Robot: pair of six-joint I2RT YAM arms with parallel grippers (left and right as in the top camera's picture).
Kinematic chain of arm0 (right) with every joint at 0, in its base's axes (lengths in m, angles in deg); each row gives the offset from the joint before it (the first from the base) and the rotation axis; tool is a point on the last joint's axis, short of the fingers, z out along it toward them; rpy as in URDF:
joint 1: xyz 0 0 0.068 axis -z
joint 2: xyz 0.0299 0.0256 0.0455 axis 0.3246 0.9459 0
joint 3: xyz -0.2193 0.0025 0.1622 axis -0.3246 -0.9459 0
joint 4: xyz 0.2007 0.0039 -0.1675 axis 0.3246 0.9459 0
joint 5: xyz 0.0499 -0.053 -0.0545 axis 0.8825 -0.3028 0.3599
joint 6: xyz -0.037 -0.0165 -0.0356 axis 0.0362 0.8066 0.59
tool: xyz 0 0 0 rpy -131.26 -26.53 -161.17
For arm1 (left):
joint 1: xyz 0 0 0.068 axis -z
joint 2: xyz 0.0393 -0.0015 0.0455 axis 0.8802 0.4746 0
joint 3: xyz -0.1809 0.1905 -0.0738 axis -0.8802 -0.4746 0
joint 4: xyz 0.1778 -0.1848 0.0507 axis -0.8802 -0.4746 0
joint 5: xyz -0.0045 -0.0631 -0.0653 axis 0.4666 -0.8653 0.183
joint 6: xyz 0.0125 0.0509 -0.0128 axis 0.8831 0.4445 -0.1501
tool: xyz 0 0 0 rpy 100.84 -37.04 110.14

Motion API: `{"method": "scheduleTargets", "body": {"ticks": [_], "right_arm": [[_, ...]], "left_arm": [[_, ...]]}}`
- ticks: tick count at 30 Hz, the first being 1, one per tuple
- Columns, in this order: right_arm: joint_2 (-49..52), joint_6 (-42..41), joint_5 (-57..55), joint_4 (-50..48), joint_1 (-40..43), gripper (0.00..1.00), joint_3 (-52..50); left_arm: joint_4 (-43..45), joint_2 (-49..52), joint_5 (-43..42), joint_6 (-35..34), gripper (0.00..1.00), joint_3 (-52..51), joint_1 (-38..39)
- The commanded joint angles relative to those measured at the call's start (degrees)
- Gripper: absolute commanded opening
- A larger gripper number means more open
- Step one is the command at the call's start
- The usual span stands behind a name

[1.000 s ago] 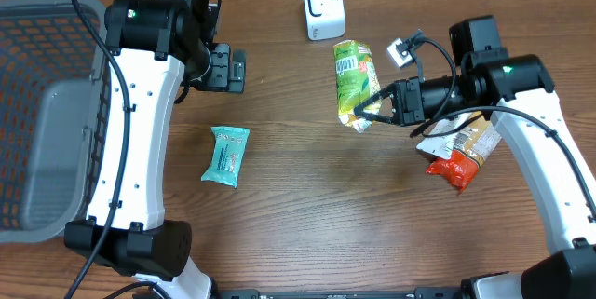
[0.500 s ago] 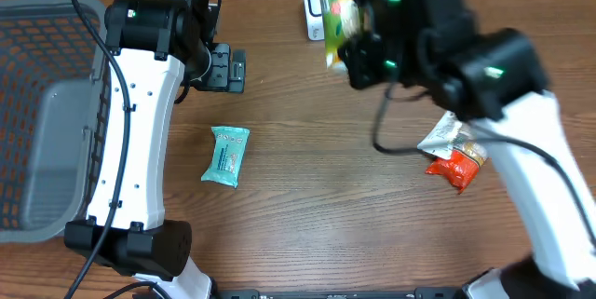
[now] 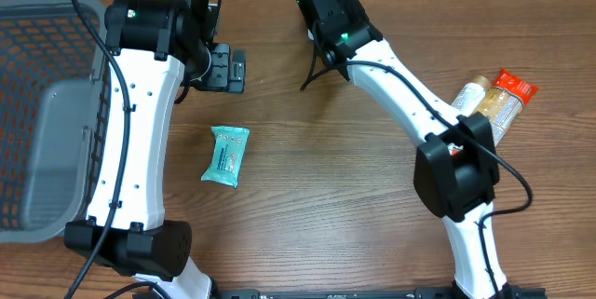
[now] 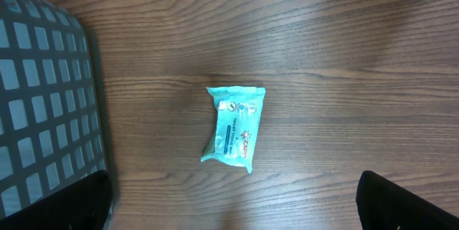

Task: Scan the item barcode
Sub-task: 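Lift the green pouch and carry it to the white scanner, then hold the green pouch's barcode in front of the scanner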

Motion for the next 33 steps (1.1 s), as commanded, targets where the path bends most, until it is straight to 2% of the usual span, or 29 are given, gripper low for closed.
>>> {"method": "scheduleTargets", "body": {"ticks": [1, 4, 8, 13, 33], "right_arm": [[1.99, 15.15, -6.38, -7.26, 0.61, 0.04, 1.46], [5.86, 22.49, -9.03, -15.54, 1.03, 0.04, 1.44], [8.57, 27.67, -11.17, -21.03, 1.4, 0.04, 1.44], [10.34, 28.5, -12.57, -24.59, 2.23, 0.04, 1.44], [10.95, 28.44, -12.13, -24.85, 4.44, 0.04, 1.44]], "left_arm": [[0.11, 0.44, -0.07, 0.85, 1.0, 0.09, -0.31], [0.11, 0.44, -0.04, 0.85, 1.0, 0.09, -0.31], [0.11, 0.44, -0.07, 0.85, 1.0, 0.09, -0.31], [0.11, 0.44, -0.07, 0.85, 1.0, 0.09, -0.31], [0.11, 0.44, -0.07, 0.85, 1.0, 0.09, -0.31]]}}
